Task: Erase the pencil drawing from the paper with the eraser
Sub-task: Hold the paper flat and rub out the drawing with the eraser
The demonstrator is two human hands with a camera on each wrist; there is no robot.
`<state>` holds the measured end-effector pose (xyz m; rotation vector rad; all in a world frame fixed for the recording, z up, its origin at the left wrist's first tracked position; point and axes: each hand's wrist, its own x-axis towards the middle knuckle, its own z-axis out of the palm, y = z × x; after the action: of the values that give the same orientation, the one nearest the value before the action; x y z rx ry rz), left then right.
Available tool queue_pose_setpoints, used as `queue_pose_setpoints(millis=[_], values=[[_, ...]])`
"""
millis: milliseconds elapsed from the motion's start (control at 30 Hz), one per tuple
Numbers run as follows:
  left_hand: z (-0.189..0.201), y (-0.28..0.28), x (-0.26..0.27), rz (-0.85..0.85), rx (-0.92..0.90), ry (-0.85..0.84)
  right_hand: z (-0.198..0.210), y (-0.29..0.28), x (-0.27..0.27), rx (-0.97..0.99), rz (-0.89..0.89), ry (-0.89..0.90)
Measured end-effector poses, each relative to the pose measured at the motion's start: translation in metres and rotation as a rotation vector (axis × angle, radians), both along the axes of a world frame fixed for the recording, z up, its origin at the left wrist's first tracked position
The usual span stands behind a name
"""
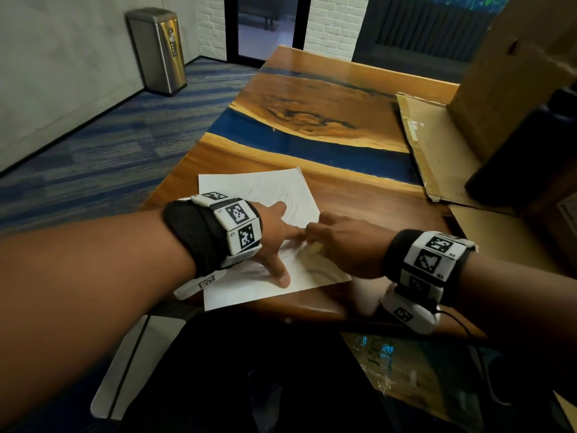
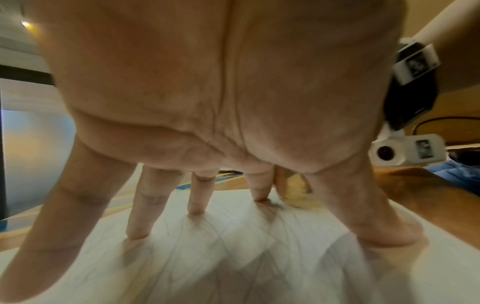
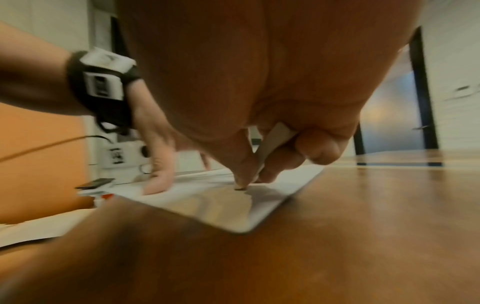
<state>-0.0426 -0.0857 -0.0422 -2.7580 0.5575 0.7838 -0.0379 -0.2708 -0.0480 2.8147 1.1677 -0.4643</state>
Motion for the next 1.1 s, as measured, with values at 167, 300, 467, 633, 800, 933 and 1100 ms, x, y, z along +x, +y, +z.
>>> queue_pose_setpoints(millis=[167, 300, 467, 633, 800, 933, 1100], values=[[0.000, -0.001, -0.001, 0.006, 0.015, -0.010, -0.002, -0.005, 0.005, 0.028, -0.009, 0.011], [0.002, 0.000, 0.000, 0.005, 0.023, 0.005, -0.002, -0.001, -0.004, 0.049, 0.026, 0.032], [0.002, -0.002, 0.000, -0.003, 0.036, -0.004, -0.001, -0.007, -0.001, 0.043, 0.024, 0.048], [0.002, -0.003, 0.000, -0.002, 0.058, -0.022, 0.002, -0.015, -0.006, -0.013, 0.086, 0.077], [0.002, -0.004, 0.000, -0.007, 0.069, -0.019, 0.003, -0.019, 0.002, -0.016, -0.023, -0.007], [0.005, -0.003, -0.001, 0.000, 0.042, 0.001, 0.004, -0.005, -0.016, -0.044, 0.141, 0.054], [0.006, -0.003, -0.005, 0.002, 0.057, -0.009, 0.012, -0.014, 0.002, -0.079, -0.147, -0.095]])
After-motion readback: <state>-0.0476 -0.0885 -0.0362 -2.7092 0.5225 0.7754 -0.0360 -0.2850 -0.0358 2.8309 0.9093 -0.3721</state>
